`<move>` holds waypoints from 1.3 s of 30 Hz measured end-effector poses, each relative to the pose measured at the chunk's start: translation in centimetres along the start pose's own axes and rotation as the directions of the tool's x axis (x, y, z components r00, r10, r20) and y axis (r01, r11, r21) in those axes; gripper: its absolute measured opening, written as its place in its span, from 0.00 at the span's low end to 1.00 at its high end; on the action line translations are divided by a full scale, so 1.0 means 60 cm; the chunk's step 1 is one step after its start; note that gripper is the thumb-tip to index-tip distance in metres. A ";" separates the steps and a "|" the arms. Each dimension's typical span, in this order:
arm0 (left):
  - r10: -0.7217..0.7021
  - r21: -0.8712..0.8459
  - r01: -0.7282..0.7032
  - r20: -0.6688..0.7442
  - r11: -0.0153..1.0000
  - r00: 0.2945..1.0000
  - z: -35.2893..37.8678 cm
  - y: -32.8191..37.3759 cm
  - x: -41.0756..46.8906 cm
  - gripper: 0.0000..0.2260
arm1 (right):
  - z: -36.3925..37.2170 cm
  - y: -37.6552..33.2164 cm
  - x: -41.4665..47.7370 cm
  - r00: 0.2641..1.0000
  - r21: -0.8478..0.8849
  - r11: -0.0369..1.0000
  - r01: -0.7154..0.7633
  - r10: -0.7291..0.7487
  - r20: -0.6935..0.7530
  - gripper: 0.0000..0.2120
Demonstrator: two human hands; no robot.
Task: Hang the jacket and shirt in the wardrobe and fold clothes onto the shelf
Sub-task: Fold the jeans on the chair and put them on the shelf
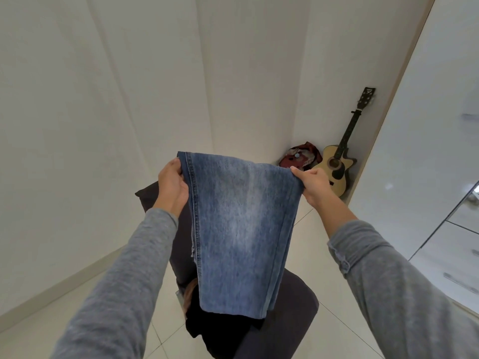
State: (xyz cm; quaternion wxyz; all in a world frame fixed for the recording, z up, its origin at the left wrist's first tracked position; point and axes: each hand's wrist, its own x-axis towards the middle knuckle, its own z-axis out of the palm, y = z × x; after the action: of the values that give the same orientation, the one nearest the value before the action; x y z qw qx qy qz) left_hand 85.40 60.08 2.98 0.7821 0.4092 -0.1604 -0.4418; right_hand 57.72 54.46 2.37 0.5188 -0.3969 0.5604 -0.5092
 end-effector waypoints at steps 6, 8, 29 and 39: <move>-0.039 -0.105 0.043 0.038 0.994 0.999 0.029 0.009 -0.016 0.06 | -0.012 0.014 -0.012 1.000 0.050 0.999 -0.010 0.011 -0.020 0.12; -0.042 -0.148 0.049 0.048 0.988 0.998 0.032 0.012 -0.020 0.05 | -0.011 0.018 -0.015 1.000 0.115 0.993 -0.029 0.028 0.011 0.11; 0.043 -0.255 -0.028 0.053 0.966 0.998 0.059 0.053 -0.051 0.07 | 0.049 0.115 -0.039 0.997 0.169 0.985 -0.030 0.042 -0.072 0.18; 0.021 -0.318 -0.016 0.013 0.948 1.000 0.048 0.059 -0.053 0.08 | 0.066 0.140 -0.058 0.984 0.254 0.951 0.175 -0.161 -0.076 0.08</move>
State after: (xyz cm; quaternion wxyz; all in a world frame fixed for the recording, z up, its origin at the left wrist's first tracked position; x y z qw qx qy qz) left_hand 83.85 62.27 7.87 0.8405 0.2726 -0.0972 -0.4579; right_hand 62.85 58.61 -5.05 0.5056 -0.3579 0.4669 -0.6311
